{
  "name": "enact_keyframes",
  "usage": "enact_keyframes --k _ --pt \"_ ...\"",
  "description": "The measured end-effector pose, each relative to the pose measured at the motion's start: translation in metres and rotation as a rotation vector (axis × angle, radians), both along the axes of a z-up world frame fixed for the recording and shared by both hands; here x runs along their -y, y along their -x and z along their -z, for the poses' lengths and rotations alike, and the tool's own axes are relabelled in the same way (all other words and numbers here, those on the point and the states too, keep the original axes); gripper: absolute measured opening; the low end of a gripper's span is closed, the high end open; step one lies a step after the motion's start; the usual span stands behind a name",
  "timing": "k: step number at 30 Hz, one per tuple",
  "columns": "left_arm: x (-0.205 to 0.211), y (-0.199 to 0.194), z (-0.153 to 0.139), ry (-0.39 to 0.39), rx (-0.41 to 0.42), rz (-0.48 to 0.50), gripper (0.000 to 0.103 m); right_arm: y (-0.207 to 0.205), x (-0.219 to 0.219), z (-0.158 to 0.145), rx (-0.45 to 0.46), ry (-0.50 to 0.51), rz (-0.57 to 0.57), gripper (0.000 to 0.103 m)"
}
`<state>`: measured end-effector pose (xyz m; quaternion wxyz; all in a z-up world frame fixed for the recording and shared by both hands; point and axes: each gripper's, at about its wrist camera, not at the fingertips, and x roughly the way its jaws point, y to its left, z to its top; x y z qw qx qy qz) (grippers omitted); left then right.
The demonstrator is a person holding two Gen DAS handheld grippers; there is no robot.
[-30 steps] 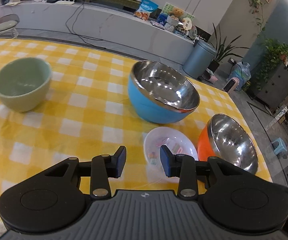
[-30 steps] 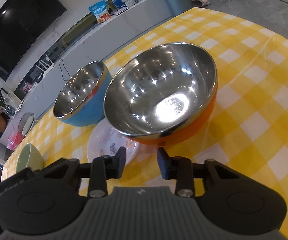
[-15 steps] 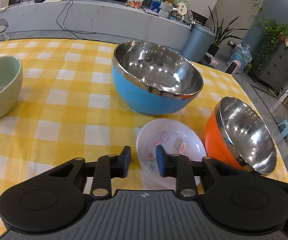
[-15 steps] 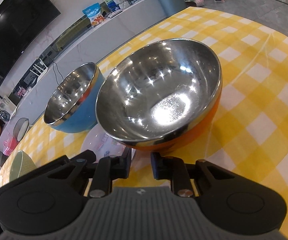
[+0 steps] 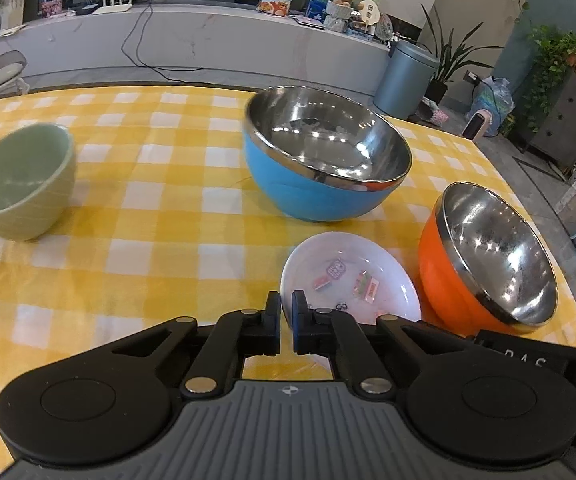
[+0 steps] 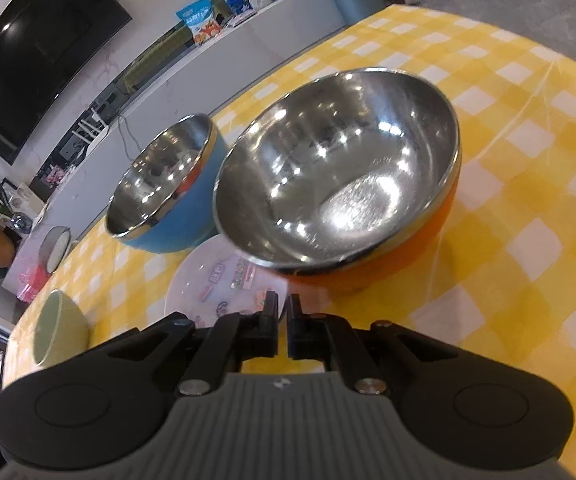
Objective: Organize plates and bowls
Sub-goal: 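Close the left tool on the sticker dish rim and lift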
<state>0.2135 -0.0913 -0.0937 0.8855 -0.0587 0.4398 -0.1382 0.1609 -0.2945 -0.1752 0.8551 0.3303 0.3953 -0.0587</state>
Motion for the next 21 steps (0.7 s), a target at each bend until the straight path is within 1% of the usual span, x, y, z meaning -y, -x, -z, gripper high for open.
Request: enact_keyframes --k 3,7,9,15,21 --pt "-0.011 0.011 -0.008 -0.012 -0.008 -0.026 0.005 0.003 -0.006 -0.005 0.006 -0.012 -0.036 0.000" --pt "-0.027 0.025 -0.019 -0.024 -0.027 -0.082 0.006 0.010 -0.018 -0.011 0.017 -0.047 -0.105 0.000" --pt "-0.037 0.036 -0.026 -0.029 -0.028 -0.102 0.006 0.015 -0.025 -0.015 0.023 -0.049 -0.144 0.000" --pt "-0.067 0.065 -0.044 -0.032 -0.026 -0.168 0.006 0.031 -0.047 -0.028 0.061 -0.060 -0.279 0.000" --pt "-0.095 0.099 -0.055 -0.039 -0.039 -0.230 0.007 0.049 -0.075 -0.035 0.085 -0.058 -0.429 0.001"
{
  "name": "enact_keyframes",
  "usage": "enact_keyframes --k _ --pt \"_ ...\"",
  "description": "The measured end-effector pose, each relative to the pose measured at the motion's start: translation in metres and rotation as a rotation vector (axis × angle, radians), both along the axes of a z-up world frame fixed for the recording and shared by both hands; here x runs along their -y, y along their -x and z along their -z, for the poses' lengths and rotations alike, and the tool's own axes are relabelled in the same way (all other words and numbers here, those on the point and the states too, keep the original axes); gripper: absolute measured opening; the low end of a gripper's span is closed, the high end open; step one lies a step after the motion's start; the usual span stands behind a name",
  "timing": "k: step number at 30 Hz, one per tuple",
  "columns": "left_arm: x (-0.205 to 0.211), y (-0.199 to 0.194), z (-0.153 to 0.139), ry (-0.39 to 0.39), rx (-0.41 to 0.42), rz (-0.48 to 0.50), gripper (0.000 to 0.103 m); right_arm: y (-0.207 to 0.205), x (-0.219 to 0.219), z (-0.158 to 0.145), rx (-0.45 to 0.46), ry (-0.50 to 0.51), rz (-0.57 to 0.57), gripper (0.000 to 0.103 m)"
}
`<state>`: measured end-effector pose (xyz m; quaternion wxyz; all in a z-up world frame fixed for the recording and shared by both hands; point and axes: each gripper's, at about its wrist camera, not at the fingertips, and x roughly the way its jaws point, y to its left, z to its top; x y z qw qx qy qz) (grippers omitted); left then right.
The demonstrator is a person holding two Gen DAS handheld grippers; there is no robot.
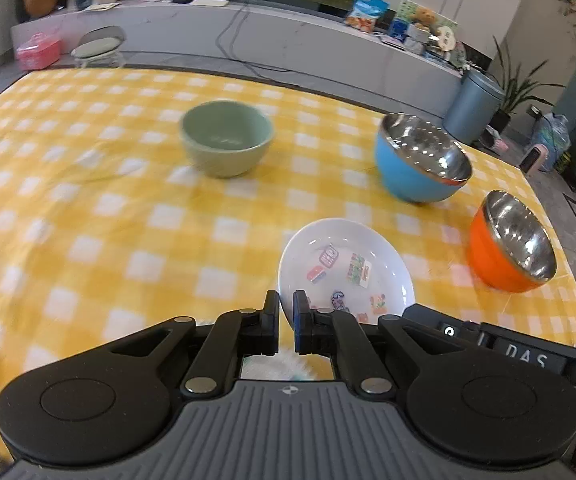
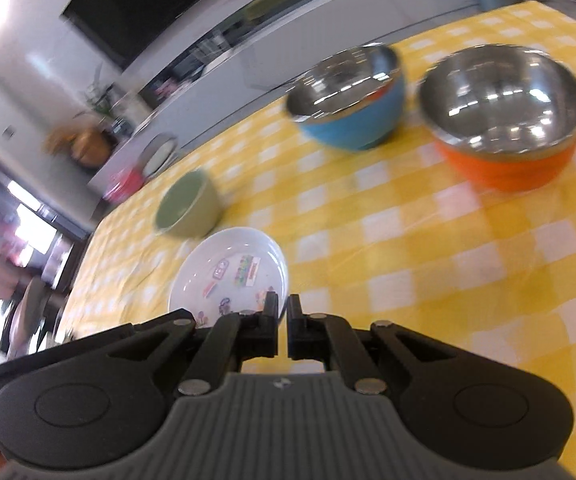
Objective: Organize plates and bowls
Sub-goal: 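Close the left tool on the sticker dish rim and lift, then carry the sticker dish onto the painted plate stack and open the left tool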
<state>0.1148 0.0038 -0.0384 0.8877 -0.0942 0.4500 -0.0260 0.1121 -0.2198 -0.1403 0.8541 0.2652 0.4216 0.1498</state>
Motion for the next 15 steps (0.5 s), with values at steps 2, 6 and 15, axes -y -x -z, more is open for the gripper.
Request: enact_keyframes --k 2,6,15 --pt "-0.009 0.011 -0.002 -0.007 -0.007 -0.019 0.007 0.004 -0.009 0.000 0.011 0.008 -0.045 0.001" --pt "-0.025 0.029 -0.003 -0.008 -0.023 -0.054 0.008 0.013 -0.031 -0.003 0.038 0.035 -0.127 0.001" --pt "-0.049 0.055 0.006 0.021 -0.079 -0.102 0.009 0.024 -0.056 0.000 0.064 0.077 -0.262 0.001"
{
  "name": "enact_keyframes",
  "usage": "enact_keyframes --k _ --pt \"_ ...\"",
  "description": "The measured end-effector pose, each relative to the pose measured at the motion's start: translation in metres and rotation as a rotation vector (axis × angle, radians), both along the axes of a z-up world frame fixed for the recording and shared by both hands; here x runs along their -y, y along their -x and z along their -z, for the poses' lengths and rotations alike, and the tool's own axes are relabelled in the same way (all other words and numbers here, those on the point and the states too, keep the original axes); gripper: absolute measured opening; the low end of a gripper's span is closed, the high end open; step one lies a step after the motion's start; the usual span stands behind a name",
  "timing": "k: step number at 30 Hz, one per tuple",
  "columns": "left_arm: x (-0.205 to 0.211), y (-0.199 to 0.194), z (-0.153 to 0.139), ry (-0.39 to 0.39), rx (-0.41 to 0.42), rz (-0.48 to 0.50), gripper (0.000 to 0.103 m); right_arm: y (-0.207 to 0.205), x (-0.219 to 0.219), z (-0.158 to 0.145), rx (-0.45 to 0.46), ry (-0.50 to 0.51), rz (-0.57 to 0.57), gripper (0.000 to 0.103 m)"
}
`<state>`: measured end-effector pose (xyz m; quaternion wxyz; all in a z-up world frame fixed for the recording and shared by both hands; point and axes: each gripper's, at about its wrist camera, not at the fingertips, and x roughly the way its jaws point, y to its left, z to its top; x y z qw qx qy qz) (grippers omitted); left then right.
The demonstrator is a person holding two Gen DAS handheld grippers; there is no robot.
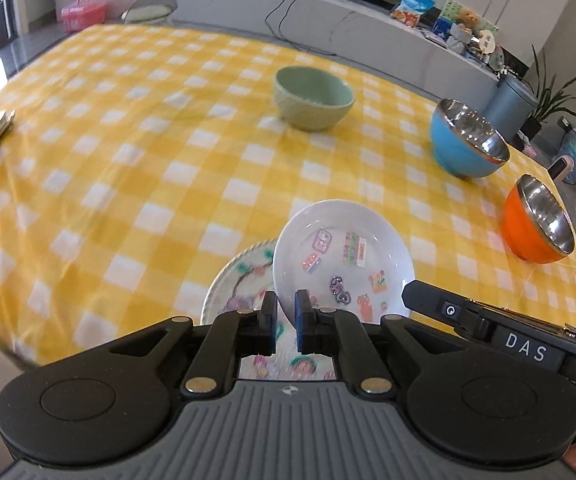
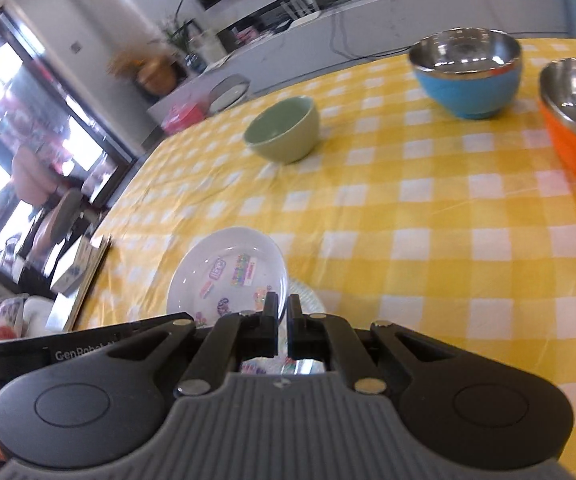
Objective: Organize plates and bowls
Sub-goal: 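Carry the sticker dish onto the painted plate stack and open the left tool, then move the left tool to the orange steel bowl rim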
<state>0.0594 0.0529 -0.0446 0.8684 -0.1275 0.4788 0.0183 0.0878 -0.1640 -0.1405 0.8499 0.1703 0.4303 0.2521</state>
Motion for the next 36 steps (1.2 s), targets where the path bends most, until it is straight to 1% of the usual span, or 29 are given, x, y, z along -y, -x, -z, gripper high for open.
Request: enact_keyframes --k 3,5,10,13,24,25,28,30,33,35,36 --pt "-0.001 0.004 0.004 0.002 -0.018 0.001 0.009 0.004 -0.008 0.001 0.002 0.047 -0.033 0.001" --pt "-0.002 0.006 0.009 0.002 -0.043 0.001 0.009 0.005 -0.011 0.004 -0.015 0.071 -0.050 0.001" --pt "-0.007 0.010 0.018 0.019 -0.092 -0.004 0.009 0.007 -0.011 0.015 -0.095 0.066 -0.070 0.001" --pt "-0.010 0.011 0.022 0.028 -0.108 -0.014 0.009 0.006 -0.012 0.018 -0.119 0.056 -0.080 0.001" --pt "-0.014 0.009 0.027 0.037 -0.120 -0.024 0.009 0.007 -0.016 0.020 -0.121 0.071 -0.089 0.002" --pt "-0.014 0.009 0.027 0.038 -0.121 -0.024 0.009 0.007 -0.016 0.020 -0.121 0.071 -0.091 0.005" --pt "-0.014 0.009 0.027 0.041 -0.122 -0.024 0.010 0.007 -0.016 0.019 -0.121 0.073 -0.091 0.006" --pt "-0.014 0.009 0.025 0.038 -0.123 -0.029 0.019 0.007 -0.014 0.016 -0.115 0.074 -0.091 0.008" --pt "-0.014 0.010 0.020 0.042 -0.107 -0.029 0.023 0.009 -0.010 0.010 -0.093 0.069 -0.087 0.011" --pt "-0.015 0.010 0.014 0.038 -0.094 -0.034 0.026 0.011 -0.007 0.003 -0.060 0.073 -0.081 0.023" --pt "-0.015 0.010 0.011 0.031 -0.083 -0.039 0.026 0.011 -0.005 0.000 -0.045 0.074 -0.076 0.025"
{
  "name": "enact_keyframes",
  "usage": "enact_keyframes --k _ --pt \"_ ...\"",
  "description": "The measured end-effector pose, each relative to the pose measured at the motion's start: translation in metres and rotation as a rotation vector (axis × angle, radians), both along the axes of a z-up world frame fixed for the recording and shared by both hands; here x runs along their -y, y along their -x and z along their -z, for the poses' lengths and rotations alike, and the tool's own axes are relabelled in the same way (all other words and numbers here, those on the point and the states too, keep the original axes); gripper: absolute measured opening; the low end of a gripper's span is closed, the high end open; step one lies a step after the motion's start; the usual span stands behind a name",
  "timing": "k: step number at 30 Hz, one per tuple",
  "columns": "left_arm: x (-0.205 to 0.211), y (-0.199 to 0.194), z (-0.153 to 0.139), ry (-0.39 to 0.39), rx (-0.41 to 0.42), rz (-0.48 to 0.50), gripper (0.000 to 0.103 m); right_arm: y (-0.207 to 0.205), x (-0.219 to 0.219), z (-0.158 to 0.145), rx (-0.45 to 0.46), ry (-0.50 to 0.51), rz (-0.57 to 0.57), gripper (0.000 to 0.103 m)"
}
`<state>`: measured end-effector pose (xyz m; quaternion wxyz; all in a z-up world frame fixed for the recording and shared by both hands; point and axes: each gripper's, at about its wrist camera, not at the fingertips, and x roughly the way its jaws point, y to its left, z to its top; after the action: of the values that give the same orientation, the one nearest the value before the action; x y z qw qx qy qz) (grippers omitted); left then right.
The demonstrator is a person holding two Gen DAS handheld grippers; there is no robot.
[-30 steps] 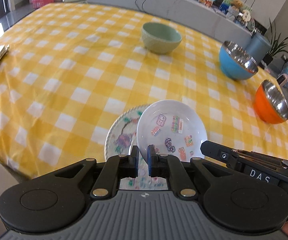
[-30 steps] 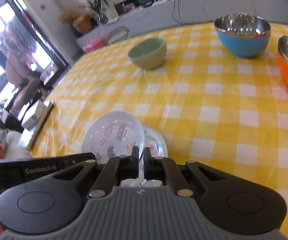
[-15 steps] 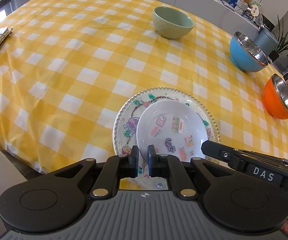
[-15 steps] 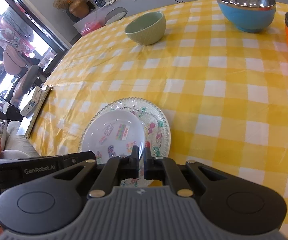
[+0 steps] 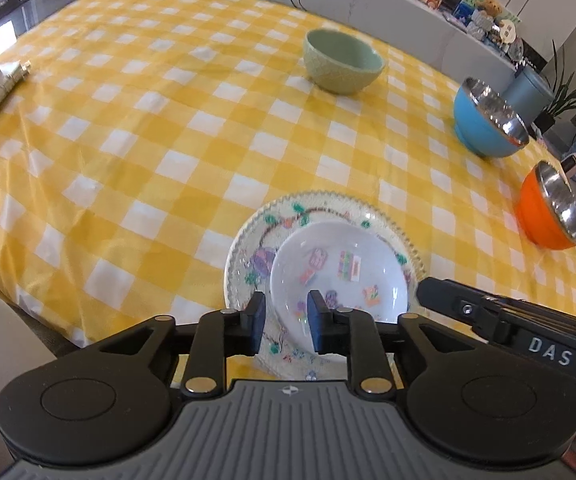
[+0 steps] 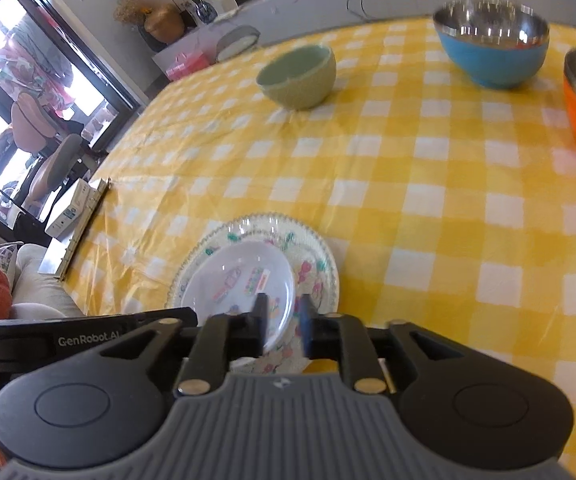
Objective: Organize plates and bowls
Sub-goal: 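Move the left tool to the orange steel bowl rim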
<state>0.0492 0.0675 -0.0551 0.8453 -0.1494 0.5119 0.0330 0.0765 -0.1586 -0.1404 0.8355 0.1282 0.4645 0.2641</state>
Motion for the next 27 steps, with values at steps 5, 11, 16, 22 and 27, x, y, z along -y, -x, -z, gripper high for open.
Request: enact_keyframes --k 5,11,16,22,27 --pt "0.007 0.000 -0.019 -0.040 0.088 0.021 0.026 0.001 0.010 -0.016 0.096 0.045 0.046 0.036" --pt "0.035 -0.012 -0.038 -0.057 0.176 0.107 0.032 -0.004 0.035 -0.033 0.190 0.123 0.158 0.061" --pt "0.068 -0.026 -0.049 -0.052 0.244 0.195 0.037 -0.010 0.066 -0.044 0.230 0.168 0.299 0.072" --pt "0.105 -0.049 -0.054 -0.004 0.294 0.267 0.043 -0.018 0.106 -0.056 0.290 0.215 0.431 0.078" --pt "0.134 -0.068 -0.050 0.006 0.319 0.306 0.043 -0.034 0.139 -0.056 0.262 0.223 0.536 0.078"
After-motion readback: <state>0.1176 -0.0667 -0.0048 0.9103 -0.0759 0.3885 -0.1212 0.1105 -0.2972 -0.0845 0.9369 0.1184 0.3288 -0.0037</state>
